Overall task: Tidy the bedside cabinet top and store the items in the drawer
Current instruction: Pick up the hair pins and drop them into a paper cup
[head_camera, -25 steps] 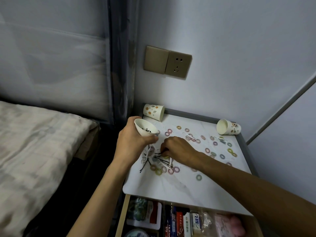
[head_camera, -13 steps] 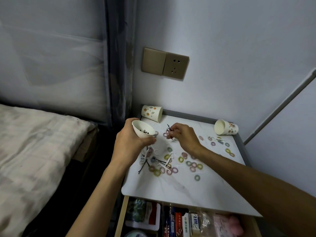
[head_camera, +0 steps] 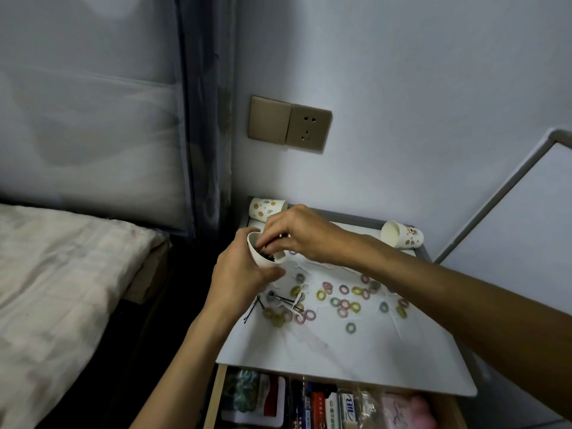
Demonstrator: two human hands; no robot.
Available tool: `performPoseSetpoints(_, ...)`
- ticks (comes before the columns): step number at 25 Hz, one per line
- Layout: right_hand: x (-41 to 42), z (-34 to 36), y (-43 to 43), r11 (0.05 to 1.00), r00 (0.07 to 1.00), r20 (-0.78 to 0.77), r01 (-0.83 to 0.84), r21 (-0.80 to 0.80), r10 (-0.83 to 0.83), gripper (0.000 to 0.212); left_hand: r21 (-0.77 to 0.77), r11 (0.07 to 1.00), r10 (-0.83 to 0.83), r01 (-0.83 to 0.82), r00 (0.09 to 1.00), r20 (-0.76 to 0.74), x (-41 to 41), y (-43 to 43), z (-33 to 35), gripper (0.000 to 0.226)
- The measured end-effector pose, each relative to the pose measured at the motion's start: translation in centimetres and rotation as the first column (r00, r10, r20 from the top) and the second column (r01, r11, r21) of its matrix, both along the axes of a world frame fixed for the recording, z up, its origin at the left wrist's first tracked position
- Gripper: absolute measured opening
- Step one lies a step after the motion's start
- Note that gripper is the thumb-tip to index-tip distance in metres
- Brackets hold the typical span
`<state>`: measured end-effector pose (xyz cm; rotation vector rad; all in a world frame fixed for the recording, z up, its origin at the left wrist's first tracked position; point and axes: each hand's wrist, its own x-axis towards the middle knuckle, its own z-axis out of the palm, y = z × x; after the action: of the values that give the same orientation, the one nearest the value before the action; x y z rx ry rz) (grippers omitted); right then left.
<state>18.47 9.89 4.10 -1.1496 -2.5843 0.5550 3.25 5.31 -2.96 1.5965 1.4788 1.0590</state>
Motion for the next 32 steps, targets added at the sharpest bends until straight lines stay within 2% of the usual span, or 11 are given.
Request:
performPoseSetpoints(2,0.3,-0.2,-0.1,0.997,0.986,-0.153,0.059,-0.040,-0.064,0.020,0.003,1.000,0.010,-0.010,1.000,0.030,-0.1,0.0,0.1,0.063)
performPoseSetpoints(4,1.7,-1.5,-0.1,0.968,0.913,-0.320,0.233,-0.094,-0.251,0.016,-0.005,0.999,0.038,-0.038,0.999,0.039,-0.5,0.0,0.1,0.066)
performPoseSetpoints(5,2.5,-2.6,-0.3,0.944,0.895,-0.300,0.309,-0.118,-0.331,0.015,-0.010,0.999,0.051,-0.050,0.998,0.041,-0.7,0.0,0.0,0.066)
performPoseSetpoints(6,3.3,-4.1,-0.7,0.927,0.907,-0.198,0.351,-0.132,-0.371,0.018,-0.013,0.998,0.059,-0.058,0.997,0.044,-0.8,0.0,0.0,0.067)
performPoseSetpoints(8,4.8,-7.3,-1.7,0.940,0.948,0.095,0.314,-0.135,-0.303,0.026,-0.011,0.998,0.064,-0.064,0.997,0.050,-0.9,0.0,0.0,0.066)
performPoseSetpoints(10,5.7,-9.9,-2.4,0.966,0.952,0.230,0.232,-0.117,-0.201,0.027,-0.002,0.998,0.065,-0.065,0.997,0.045,-1.0,0.0,0.0,0.065)
performPoseSetpoints(15,6.8,-11.8,-2.3,0.954,0.948,0.205,0.274,-0.122,-0.246,0.013,-0.015,0.998,0.066,-0.065,0.997,0.041,-0.7,0.0,0.0,0.064)
performPoseSetpoints(21,7.8,-11.0,-1.9,0.897,0.892,0.187,0.433,-0.091,-0.412,0.008,-0.013,0.998,0.056,-0.056,0.997,0.047,-0.5,0.0,0.1,0.068)
performPoseSetpoints(24,6.5,-10.9,-2.4,0.905,0.896,0.184,0.421,-0.059,-0.405,0.013,-0.013,0.999,0.053,-0.052,0.997,0.057,-0.5,0.0,0.2,0.069)
performPoseSetpoints(27,4.3,-11.6,-3.1,0.910,0.888,0.237,0.413,-0.033,-0.395,0.012,-0.005,0.998,0.055,-0.055,0.996,0.066,-0.7,0.0,0.3,0.068)
performPoseSetpoints(32,2.9,-12.3,-3.2,0.870,0.825,0.300,0.493,0.034,-0.479,0.012,0.003,0.999,0.053,-0.054,0.995,0.080,-1.0,0.0,0.2,0.065)
